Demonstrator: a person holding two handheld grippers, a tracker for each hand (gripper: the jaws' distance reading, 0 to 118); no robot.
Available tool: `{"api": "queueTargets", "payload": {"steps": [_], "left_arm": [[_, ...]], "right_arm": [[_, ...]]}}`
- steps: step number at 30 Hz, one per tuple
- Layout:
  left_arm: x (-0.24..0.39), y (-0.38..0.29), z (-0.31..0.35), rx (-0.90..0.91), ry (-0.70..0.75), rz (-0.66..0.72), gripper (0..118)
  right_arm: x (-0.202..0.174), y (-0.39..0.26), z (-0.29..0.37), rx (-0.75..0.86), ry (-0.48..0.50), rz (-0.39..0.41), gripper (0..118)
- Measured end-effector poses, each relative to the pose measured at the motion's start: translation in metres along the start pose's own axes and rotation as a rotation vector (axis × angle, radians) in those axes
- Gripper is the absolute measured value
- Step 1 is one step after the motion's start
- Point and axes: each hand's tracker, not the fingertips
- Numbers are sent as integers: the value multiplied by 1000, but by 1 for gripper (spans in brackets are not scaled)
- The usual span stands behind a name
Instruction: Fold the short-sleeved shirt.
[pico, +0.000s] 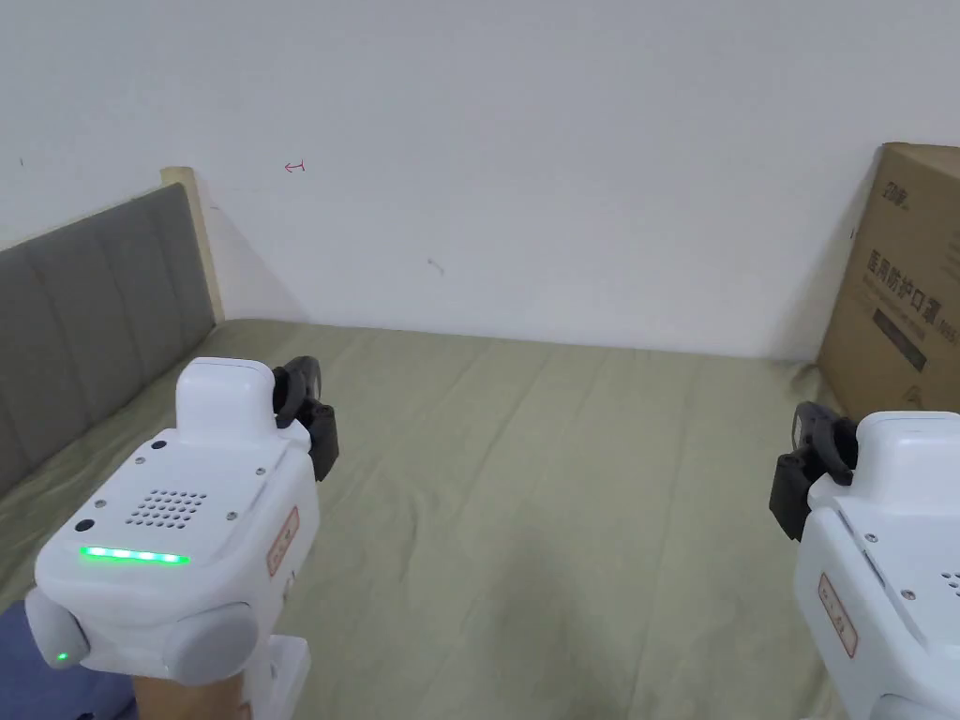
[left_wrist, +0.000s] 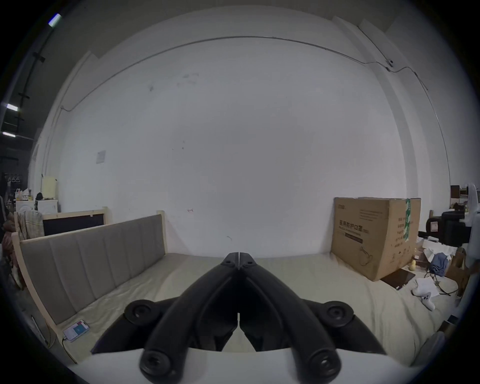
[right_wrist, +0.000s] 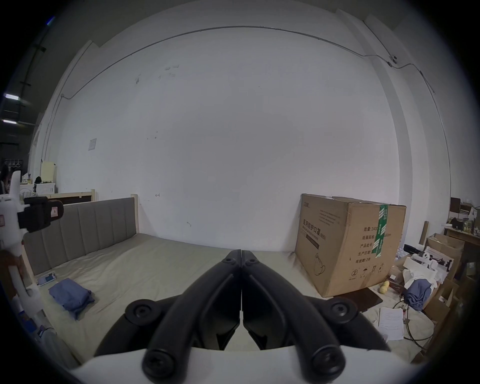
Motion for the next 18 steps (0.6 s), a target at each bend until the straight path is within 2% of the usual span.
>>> {"api": "queueTargets", "payload": {"steps": [18], "left_arm": [[16,-21,-12,-53,-26,3,0]], "right_arm": [[5,-6,1,-10,-23,-7,0]]}}
